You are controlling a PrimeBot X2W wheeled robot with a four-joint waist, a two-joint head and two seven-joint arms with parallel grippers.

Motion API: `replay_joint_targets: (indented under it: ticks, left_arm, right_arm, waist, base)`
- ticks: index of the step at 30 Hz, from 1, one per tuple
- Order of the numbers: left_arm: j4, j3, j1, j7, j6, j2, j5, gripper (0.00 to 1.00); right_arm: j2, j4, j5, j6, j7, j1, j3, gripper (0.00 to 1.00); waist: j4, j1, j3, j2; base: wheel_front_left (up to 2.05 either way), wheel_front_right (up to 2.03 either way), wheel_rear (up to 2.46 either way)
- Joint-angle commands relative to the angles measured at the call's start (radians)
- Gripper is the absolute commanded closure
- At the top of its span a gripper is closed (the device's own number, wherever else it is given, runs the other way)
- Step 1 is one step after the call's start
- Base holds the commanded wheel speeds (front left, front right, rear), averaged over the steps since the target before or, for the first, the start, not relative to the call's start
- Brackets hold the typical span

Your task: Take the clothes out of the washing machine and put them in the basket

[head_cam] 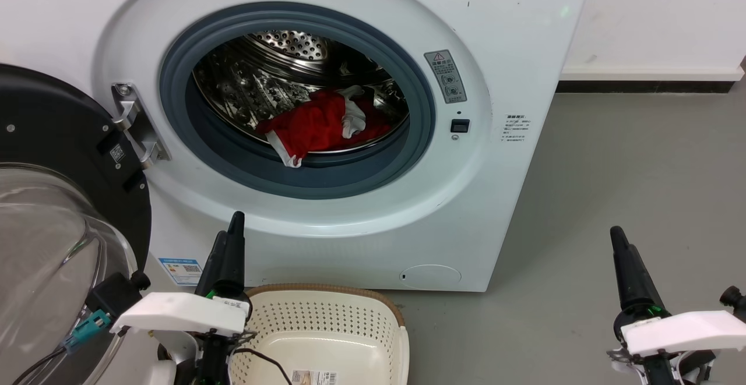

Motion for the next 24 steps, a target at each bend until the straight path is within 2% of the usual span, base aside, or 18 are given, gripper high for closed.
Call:
replay_joint_targets:
  ticks: [1,23,24]
  left_arm:
    - [-0.019,-0.007,-0.030,-0.009,0.003,0.003,0.037,0.00]
    - [0.012,-0.075,-0.058,-0.082,0.047,0.017,0.406,0.00]
    - [0.020,-0.084,-0.063,-0.091,0.055,0.022,0.447,0.00]
  right_arm:
    - [-0.002,-0.022,-0.037,0.000,-0.009,-0.003,0.003,0.00]
    - [-0.002,-0.017,-0.407,0.000,-0.068,0.011,0.016,0.00]
    - [-0.002,-0.015,-0.447,0.000,-0.071,0.011,0.018,0.00]
  waist:
    - [0.001,0.0000,0.000,0.0000]
    - [0.012,0.0000,-0.002,0.0000]
    - [0.013,0.0000,-0.001,0.0000]
  base:
    - [0.00,0.00,0.00]
    - [0.00,0.00,0.00]
    - [0.00,0.00,0.00]
